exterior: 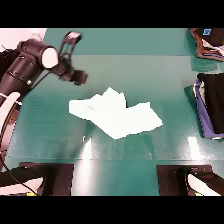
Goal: Fold the shirts.
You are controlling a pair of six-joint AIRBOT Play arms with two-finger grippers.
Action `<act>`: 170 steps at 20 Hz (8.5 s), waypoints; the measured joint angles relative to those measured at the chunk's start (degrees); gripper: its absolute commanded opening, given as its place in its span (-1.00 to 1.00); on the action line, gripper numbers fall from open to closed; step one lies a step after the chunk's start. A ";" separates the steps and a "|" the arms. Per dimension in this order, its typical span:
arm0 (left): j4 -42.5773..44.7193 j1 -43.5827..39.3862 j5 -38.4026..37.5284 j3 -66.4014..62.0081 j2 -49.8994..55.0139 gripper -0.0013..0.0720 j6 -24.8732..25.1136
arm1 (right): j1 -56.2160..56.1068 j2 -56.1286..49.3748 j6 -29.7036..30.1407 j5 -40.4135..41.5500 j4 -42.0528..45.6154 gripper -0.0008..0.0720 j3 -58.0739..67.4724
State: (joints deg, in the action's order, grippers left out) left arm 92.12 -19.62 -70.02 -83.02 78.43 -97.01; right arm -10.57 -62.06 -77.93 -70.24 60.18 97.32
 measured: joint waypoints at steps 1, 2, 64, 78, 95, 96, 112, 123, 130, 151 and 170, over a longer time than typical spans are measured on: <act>-1.20 2.84 -0.24 3.15 0.07 0.25 -0.15 | 0.00 0.00 0.00 -0.07 0.00 -0.93 0.00; -2.12 5.18 -0.20 6.01 0.04 0.25 -0.20 | 0.00 0.00 0.00 -0.15 -0.02 -0.93 0.00; -16.90 12.92 16.52 -13.66 -30.51 -0.91 3.98 | -1.70 -2.27 9.66 5.46 1.55 -0.94 0.02; -18.64 12.92 20.65 -33.40 -29.00 -0.91 6.47 | 4.55 10.62 0.83 0.50 3.17 -0.94 8.17; -9.42 13.00 12.70 -24.74 19.78 -0.17 7.52 | -12.55 -33.44 -10.43 8.46 12.70 -0.93 -3.96; -9.07 13.00 14.49 -24.68 20.46 0.47 7.50 | -12.68 -35.01 -10.43 9.27 12.74 -0.90 -2.64; -1.09 13.03 -10.16 -4.90 1.11 0.56 4.57 | -2.21 -21.35 -5.27 -2.93 12.87 0.06 -7.10; -24.02 12.92 -0.98 52.13 -36.02 0.55 -6.45 | 1.18 -3.28 -4.44 3.61 12.83 0.06 -25.29; -31.45 12.92 6.19 63.25 -39.19 0.55 -7.34 | 1.27 -2.16 -4.42 5.05 11.78 0.06 -26.14; -43.80 12.92 11.89 68.22 -39.34 -0.91 1.97 | 2.36 -2.08 -4.39 5.03 11.37 0.06 -26.25; -16.06 12.92 12.37 45.53 -39.30 -0.90 -5.90 | 27.85 -11.72 -1.57 0.94 1.92 0.00 -55.23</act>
State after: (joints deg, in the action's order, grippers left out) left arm 76.05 -6.70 -57.65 -37.50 39.13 -102.91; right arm 17.28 -73.78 -79.50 -69.30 62.11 42.09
